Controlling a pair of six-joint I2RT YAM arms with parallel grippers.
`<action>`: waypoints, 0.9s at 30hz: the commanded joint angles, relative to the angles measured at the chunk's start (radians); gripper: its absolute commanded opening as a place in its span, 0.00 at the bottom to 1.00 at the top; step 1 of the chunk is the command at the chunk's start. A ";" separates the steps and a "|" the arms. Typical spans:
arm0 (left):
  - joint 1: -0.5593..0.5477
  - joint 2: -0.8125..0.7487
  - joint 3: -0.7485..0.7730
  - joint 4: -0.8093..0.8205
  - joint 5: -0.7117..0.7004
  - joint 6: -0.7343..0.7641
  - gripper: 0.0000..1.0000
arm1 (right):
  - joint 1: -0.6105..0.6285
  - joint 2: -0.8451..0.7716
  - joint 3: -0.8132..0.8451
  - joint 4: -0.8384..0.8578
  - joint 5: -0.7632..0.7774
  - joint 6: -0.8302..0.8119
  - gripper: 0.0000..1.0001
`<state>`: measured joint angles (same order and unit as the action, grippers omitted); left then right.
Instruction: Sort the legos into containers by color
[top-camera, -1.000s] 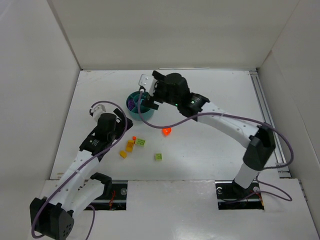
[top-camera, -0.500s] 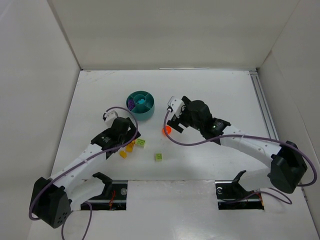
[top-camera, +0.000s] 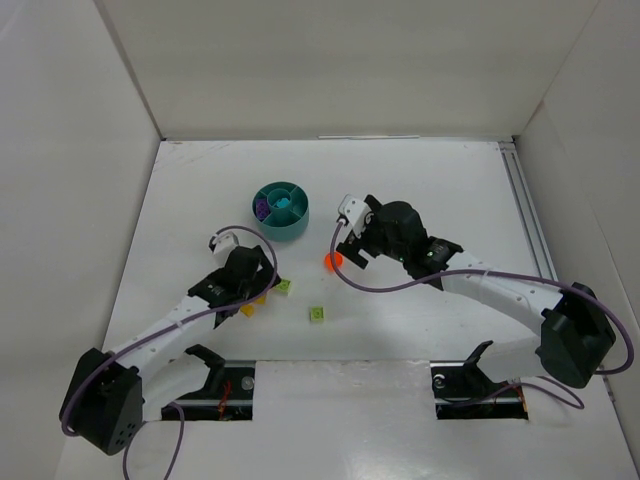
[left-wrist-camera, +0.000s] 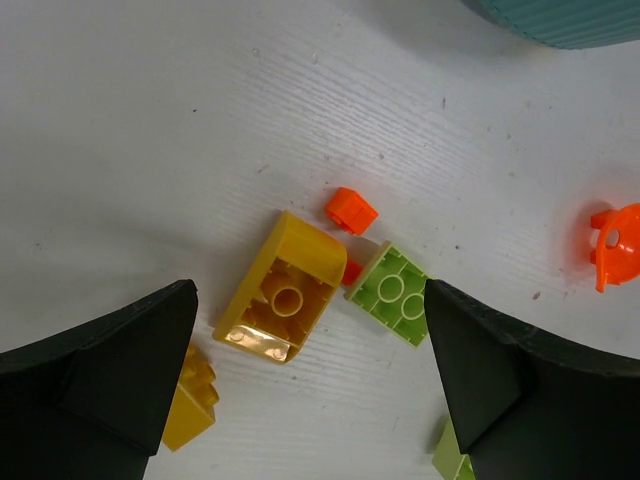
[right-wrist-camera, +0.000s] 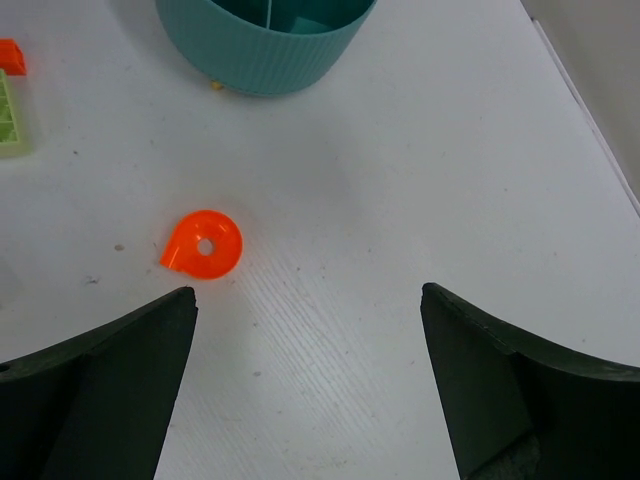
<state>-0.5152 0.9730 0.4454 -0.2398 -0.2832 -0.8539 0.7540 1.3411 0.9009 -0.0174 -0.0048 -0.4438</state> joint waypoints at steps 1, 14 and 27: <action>-0.003 0.012 -0.016 0.099 0.022 0.050 0.95 | -0.002 -0.017 0.036 0.054 -0.055 0.008 0.97; -0.080 -0.108 -0.099 0.126 0.107 0.087 0.79 | -0.012 -0.017 0.046 0.073 -0.126 -0.001 0.96; -0.151 0.059 -0.047 -0.001 -0.045 -0.100 0.64 | -0.012 -0.017 0.046 0.073 -0.135 -0.001 0.95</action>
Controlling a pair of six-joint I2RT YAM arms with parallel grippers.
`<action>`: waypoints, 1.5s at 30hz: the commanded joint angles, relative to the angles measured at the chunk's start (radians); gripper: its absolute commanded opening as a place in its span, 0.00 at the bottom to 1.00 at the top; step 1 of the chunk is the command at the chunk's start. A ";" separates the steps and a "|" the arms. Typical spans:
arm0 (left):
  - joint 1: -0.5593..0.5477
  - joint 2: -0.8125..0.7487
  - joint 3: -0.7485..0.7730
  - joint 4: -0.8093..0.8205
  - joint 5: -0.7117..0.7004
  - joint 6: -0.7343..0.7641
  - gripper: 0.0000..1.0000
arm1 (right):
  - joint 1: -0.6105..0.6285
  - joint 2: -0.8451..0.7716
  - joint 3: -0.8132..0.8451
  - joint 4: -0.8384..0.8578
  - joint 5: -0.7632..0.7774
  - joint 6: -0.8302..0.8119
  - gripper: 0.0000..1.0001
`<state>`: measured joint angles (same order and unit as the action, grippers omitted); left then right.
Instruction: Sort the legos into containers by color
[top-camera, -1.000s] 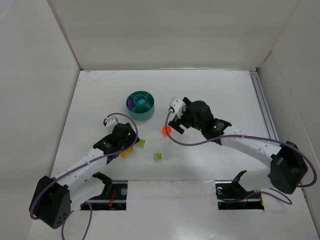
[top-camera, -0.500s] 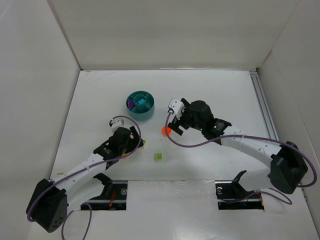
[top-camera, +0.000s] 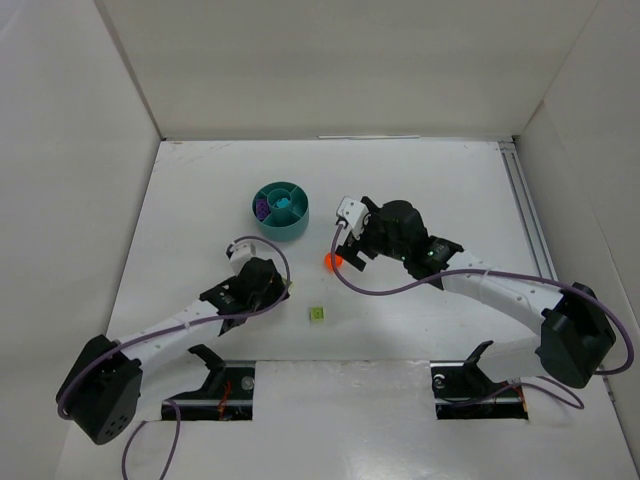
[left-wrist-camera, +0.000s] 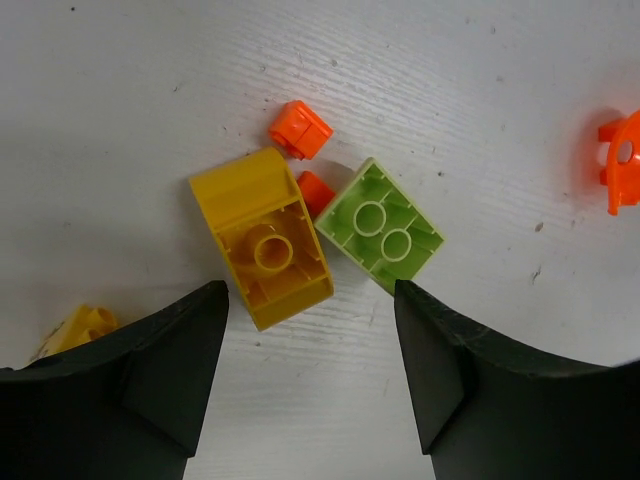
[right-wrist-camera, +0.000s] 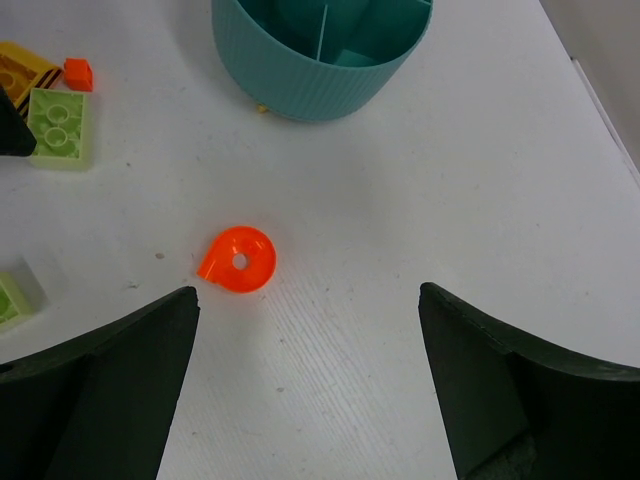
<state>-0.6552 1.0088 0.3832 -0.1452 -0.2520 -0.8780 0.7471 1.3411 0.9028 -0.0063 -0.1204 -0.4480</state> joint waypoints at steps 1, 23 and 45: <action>-0.011 0.034 0.026 -0.109 -0.087 -0.102 0.64 | -0.005 -0.017 0.035 0.062 -0.019 0.003 0.95; -0.020 0.160 0.106 -0.209 -0.145 -0.179 0.54 | -0.005 0.004 0.034 0.071 -0.028 0.003 0.95; -0.020 -0.052 0.056 -0.086 -0.113 -0.141 0.65 | -0.005 0.044 0.044 0.081 -0.082 -0.006 0.95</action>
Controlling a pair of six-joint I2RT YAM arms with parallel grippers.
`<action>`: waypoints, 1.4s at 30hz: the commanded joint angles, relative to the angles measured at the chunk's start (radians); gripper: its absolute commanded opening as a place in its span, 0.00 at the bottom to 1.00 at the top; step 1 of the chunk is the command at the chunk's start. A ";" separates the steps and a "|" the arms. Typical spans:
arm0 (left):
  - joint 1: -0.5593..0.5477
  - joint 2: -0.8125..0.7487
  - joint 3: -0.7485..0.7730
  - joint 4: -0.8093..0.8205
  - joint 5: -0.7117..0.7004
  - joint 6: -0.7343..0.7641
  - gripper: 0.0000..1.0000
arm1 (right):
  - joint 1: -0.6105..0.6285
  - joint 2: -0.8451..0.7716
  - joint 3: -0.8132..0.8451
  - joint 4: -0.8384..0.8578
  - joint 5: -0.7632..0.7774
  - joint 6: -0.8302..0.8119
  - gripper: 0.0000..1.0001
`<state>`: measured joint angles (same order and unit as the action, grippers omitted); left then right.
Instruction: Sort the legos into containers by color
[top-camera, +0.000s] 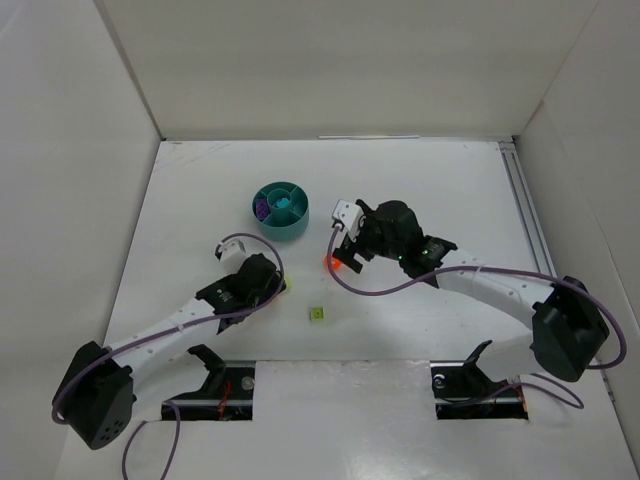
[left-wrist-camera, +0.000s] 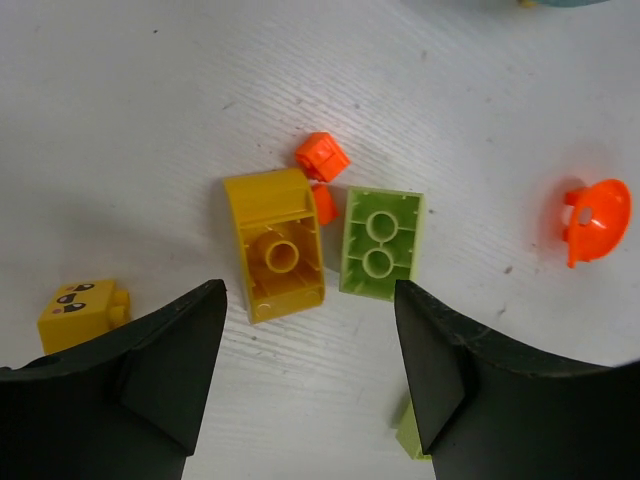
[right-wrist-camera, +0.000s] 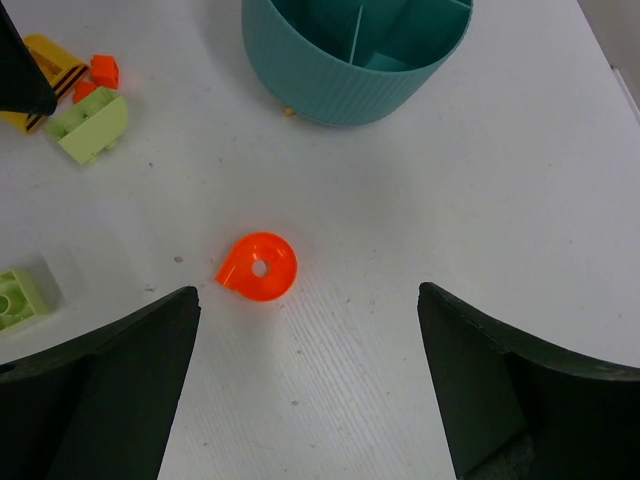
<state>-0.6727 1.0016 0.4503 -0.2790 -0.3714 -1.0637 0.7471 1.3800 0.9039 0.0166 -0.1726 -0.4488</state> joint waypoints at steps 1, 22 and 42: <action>-0.002 -0.044 -0.012 0.016 -0.004 0.036 0.65 | -0.005 0.005 0.043 0.059 -0.030 -0.005 0.94; 0.009 0.204 0.051 -0.045 -0.029 -0.048 0.40 | -0.014 0.014 0.043 0.059 -0.041 -0.005 0.94; -0.004 -0.049 0.226 0.093 -0.279 0.116 0.21 | -0.041 -0.059 0.000 0.059 0.038 0.013 0.93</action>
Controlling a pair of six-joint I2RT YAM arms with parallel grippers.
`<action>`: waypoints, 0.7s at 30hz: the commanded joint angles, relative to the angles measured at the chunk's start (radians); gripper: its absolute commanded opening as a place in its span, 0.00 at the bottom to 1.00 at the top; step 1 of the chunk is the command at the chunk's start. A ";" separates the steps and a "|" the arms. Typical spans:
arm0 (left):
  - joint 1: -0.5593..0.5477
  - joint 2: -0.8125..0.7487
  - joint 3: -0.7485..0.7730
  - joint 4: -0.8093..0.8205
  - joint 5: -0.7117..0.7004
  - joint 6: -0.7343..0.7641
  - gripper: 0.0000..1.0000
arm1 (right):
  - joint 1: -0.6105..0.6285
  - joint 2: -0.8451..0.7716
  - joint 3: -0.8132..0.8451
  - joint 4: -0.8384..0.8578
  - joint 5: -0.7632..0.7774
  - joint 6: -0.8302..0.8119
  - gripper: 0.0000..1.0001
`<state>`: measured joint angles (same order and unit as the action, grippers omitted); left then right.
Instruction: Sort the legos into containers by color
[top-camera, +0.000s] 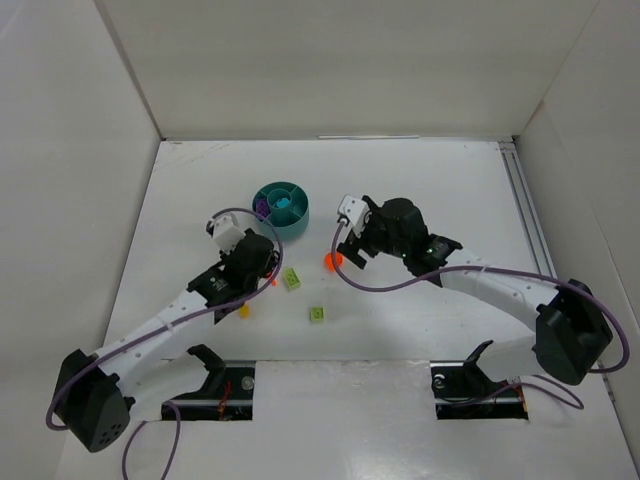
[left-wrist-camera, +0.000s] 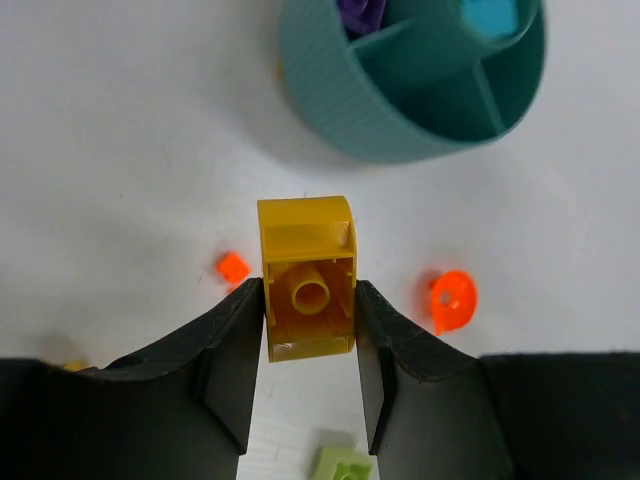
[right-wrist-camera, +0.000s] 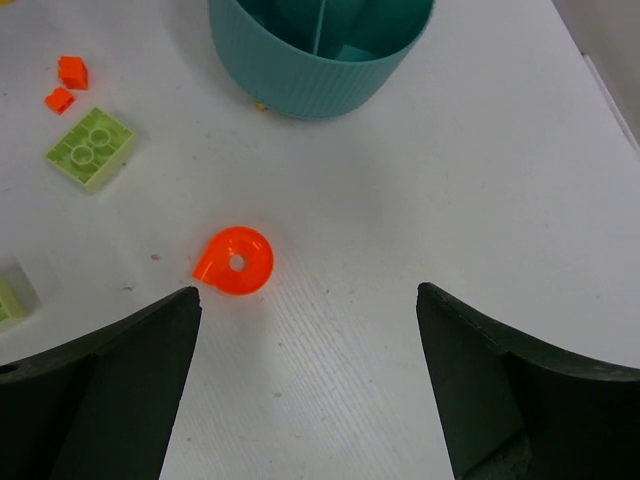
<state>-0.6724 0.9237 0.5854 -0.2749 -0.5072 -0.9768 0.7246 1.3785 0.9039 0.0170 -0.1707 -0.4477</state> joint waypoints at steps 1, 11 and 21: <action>-0.004 0.090 0.117 0.109 -0.164 0.009 0.21 | -0.028 -0.067 0.000 0.058 0.065 0.027 0.93; 0.007 0.486 0.540 -0.110 -0.309 -0.229 0.16 | -0.117 -0.183 -0.095 0.067 0.086 0.055 0.94; 0.007 0.532 0.527 -0.032 -0.320 -0.278 0.15 | -0.194 -0.203 -0.125 0.067 0.025 0.064 0.94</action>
<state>-0.6704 1.4616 1.1057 -0.3290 -0.7807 -1.2152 0.5449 1.2018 0.7845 0.0364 -0.1123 -0.3996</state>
